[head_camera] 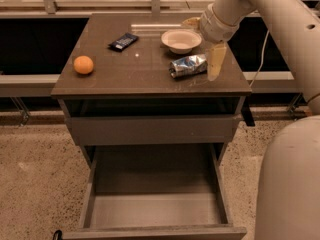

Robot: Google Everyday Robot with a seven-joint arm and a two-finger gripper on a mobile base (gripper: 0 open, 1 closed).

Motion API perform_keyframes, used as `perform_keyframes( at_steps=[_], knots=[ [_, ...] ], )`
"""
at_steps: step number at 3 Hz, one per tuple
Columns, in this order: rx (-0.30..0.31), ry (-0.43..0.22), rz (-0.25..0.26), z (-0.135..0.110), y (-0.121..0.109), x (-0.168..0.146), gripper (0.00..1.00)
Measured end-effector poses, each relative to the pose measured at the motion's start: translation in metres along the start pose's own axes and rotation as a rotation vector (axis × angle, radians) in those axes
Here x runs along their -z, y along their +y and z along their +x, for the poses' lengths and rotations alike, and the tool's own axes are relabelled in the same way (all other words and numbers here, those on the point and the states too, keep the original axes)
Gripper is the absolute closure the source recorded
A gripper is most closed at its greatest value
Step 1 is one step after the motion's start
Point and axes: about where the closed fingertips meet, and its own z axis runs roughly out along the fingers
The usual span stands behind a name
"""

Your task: Pick redbull can from middle drawer and place on counter

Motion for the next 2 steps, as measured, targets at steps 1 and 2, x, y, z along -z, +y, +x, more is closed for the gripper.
perform_keyframes(
  at_steps=[1, 2],
  knots=[
    [-0.077, 0.007, 0.118, 0.013, 0.013, 0.071, 0.0],
    [-0.065, 0.003, 0.104, 0.009, 0.01, 0.059, 0.0]
  ],
)
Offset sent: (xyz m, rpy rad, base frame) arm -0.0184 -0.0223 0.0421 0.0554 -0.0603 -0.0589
